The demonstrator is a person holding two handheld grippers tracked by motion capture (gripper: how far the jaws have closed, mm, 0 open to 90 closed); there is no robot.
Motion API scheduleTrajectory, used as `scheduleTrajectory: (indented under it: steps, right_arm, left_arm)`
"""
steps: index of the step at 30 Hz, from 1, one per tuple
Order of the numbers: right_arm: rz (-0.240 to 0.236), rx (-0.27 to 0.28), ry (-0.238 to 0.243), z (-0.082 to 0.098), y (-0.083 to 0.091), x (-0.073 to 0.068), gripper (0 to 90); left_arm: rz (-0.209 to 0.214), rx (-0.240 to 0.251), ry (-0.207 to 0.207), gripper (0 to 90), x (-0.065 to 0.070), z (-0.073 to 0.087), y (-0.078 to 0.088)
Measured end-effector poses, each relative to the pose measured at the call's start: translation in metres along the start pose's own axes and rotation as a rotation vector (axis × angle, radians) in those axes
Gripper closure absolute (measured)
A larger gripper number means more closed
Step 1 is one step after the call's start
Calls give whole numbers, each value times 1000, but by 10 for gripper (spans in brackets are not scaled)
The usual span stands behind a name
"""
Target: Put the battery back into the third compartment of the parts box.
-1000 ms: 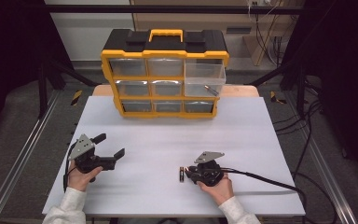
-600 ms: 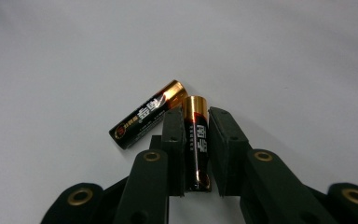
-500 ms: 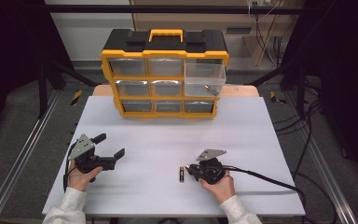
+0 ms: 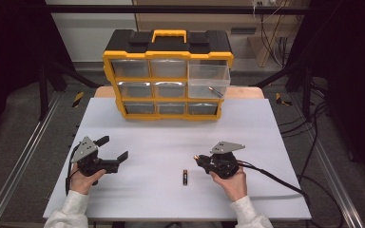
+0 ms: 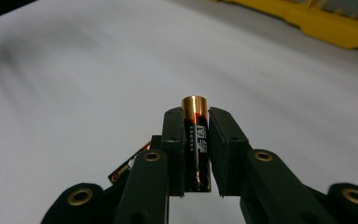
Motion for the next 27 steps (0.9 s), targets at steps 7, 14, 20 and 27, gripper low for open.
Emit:
scheduleTrajectory:
  steps: [7,14,20,27]
  right_arm:
    - [20,85,-16,-30,15,7,773]
    - [21,173,-18,-60,31,8,773]
    - [23,235,-27,-81,37,8,773]
    - [18,304,-47,-95,44,8,773]
  left_arm:
    - [-2,0,2,11,-1,0,0]
    - [-2,-3,2,11,-1,1,-1]
    - [-1,-3,-1,11,-1,1,0]
    - [-7,-7,-3,11,-1,1,0]
Point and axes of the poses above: each handheld gripper's, and its own axes: y roughly backward along the jaws, z roughly out of its underside, x roughly to its right, the point moved 7 cm from there along -y, roughly forward along the jaws, and after that the axes turned 1 degree about y, right-handed, at the moved point
